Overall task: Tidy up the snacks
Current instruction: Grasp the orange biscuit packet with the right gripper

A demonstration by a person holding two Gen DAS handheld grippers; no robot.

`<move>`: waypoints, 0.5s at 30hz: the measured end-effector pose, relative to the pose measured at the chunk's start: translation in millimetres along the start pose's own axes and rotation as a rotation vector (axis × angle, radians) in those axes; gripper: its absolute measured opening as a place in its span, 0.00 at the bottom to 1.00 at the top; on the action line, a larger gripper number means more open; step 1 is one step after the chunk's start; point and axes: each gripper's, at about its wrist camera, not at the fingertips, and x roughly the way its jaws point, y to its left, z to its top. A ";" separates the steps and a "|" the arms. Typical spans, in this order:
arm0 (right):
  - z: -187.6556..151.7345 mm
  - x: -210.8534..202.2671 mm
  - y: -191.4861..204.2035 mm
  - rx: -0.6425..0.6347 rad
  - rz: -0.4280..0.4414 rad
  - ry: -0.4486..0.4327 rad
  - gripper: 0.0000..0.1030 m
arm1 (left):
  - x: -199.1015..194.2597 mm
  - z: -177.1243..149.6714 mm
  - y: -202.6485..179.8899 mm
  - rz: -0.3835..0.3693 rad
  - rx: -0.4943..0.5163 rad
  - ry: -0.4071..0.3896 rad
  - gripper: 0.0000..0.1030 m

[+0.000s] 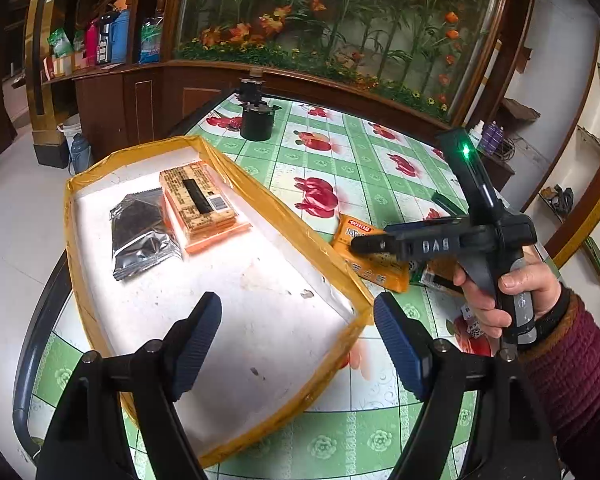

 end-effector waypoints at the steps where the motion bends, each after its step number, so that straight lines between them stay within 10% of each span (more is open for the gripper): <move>1: -3.0 -0.2 7.1 -0.047 -0.025 0.011 0.79 | -0.2 -1.7 -0.4 -0.002 -0.001 0.002 0.76; 8: -19.7 15.0 32.2 -0.232 -0.198 0.054 0.82 | 2.3 -9.3 -6.9 -0.021 -0.005 0.013 0.76; 15: -23.4 0.5 30.1 -0.147 -0.182 -0.016 0.75 | 0.6 -14.1 -19.5 -0.035 0.028 0.024 0.76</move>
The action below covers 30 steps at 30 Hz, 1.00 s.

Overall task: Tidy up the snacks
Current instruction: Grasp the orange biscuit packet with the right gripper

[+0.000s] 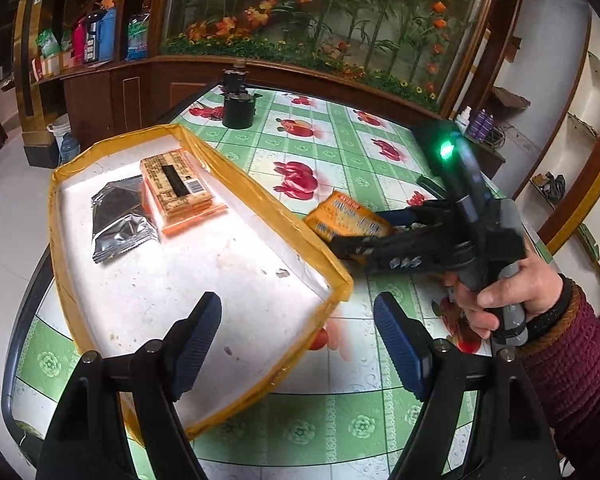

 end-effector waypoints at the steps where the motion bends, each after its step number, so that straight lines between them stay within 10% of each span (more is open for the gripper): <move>1: -2.4 -11.4 -4.8 0.036 0.022 -0.029 0.75 | 0.2 0.1 -2.0 -0.005 0.003 0.002 0.76; 11: -71.1 -137.5 -66.9 0.375 0.008 -0.394 0.76 | 34.6 22.5 -63.7 -0.102 0.102 0.073 0.76; 17: -93.3 -149.1 -119.7 0.545 0.203 -0.486 0.76 | 70.1 32.5 -115.6 -0.192 0.133 0.141 0.75; 26: -108.4 -166.6 -146.9 0.658 0.222 -0.558 0.76 | 82.8 -18.1 -176.4 -0.200 0.238 0.186 0.75; 30: -112.1 -169.0 -147.6 0.672 0.232 -0.563 0.76 | 87.6 -34.8 -189.8 -0.166 0.255 0.205 0.42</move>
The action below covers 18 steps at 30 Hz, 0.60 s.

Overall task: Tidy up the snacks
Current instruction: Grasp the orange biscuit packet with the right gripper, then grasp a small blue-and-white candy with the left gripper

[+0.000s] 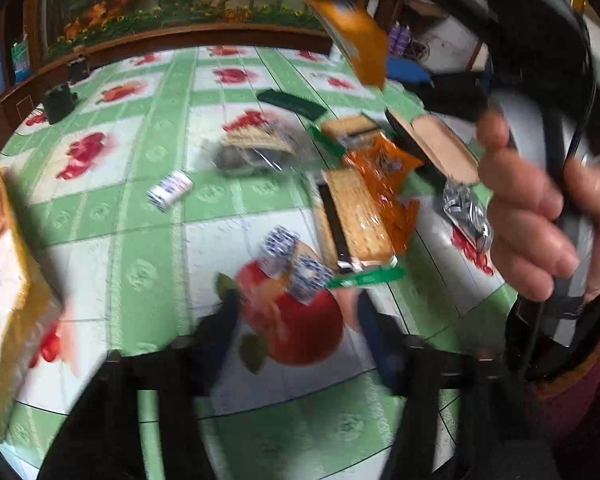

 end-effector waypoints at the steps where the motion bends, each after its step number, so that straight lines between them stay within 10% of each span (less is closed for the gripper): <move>1: -0.4 -0.1 -0.5 0.005 0.005 0.001 0.76 | 3.2 0.1 -2.7 0.008 0.002 -0.001 0.41; 6: -3.1 -2.5 3.8 -0.011 0.006 -0.004 0.76 | 13.4 5.6 -4.0 0.012 -0.005 0.001 0.40; 12: -3.5 -0.7 4.3 -0.007 0.017 0.007 0.76 | 26.9 8.7 -0.1 0.022 -0.023 0.004 0.13; 18: -7.5 3.4 11.7 -0.037 0.026 0.024 0.76 | 12.1 2.7 12.9 -0.011 -0.059 -0.022 0.13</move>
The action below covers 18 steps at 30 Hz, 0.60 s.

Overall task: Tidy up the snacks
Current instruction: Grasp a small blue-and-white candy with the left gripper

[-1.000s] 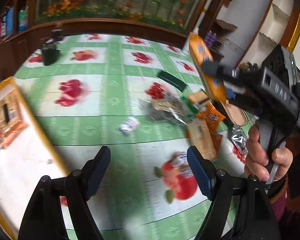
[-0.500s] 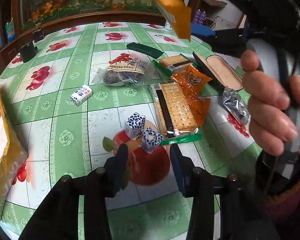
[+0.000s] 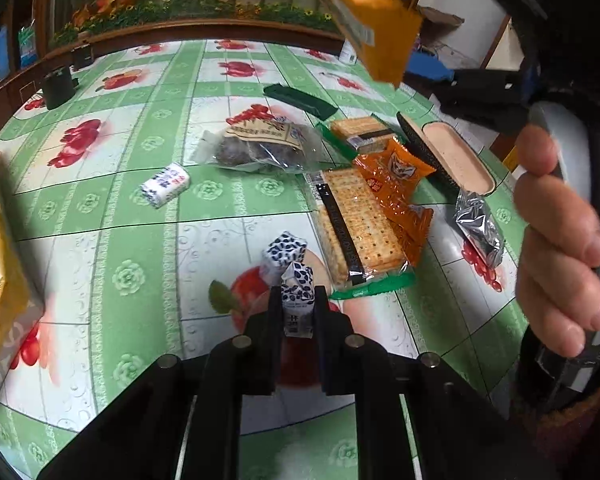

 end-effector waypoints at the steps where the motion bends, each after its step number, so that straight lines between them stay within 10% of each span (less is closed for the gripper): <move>1: -1.6 1.2 2.5 -0.008 0.001 0.004 0.76 | -4.2 -1.7 2.6 -0.006 -0.005 -0.008 0.13; 18: -33.4 22.3 51.8 -0.210 0.040 0.030 0.76 | -120.8 -38.7 -3.3 0.214 0.250 -0.465 0.13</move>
